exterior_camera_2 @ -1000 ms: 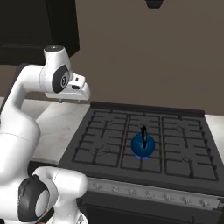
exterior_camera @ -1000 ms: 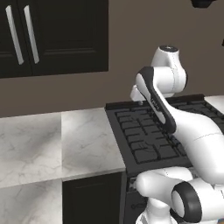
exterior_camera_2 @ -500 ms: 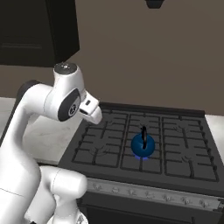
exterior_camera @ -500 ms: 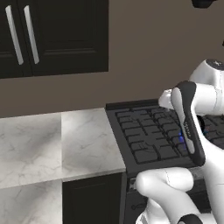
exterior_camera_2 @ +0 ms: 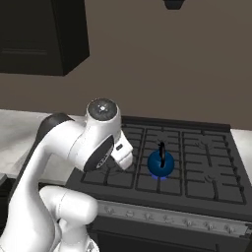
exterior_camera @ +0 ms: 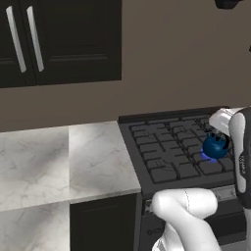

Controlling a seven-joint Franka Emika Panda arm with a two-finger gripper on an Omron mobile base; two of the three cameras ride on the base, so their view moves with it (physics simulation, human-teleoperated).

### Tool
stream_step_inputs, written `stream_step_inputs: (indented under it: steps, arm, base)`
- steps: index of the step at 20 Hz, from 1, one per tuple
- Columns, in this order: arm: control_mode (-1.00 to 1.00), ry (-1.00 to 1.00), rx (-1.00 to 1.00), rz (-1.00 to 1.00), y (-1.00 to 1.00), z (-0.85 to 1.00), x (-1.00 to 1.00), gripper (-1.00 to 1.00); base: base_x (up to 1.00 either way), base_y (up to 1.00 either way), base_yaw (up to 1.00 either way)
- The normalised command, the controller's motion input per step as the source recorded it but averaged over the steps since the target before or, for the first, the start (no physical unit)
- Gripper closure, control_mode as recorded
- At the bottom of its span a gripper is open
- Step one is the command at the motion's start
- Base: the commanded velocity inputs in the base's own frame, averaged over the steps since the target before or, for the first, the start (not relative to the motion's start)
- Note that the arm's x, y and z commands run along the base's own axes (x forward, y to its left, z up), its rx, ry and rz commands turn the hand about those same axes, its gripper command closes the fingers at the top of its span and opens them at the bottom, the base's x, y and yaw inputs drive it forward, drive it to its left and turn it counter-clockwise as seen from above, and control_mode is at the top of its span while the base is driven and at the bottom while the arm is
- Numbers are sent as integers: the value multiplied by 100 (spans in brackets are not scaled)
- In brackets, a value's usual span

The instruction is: Lower the heat of the kettle.

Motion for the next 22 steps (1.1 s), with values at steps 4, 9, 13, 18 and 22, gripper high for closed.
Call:
stream_step_inputs:
  steps: [4,9,13,18,22]
  arm:
    - [-100,-3,26,-18,-100,-39,-67,-100]
    - [-100,-3,20,-15,-77,-53,-54,-100]
    - [-100,-2,12,-7,-17,-78,-35,-100]
    - [-100,0,11,-5,0,-64,-4,-100]
    - [-100,0,2,-2,0,-68,2,-100]
  base:
    - [0,0,0]
    - [0,0,0]
    - [0,0,0]
    - [0,0,0]
    - [0,0,0]
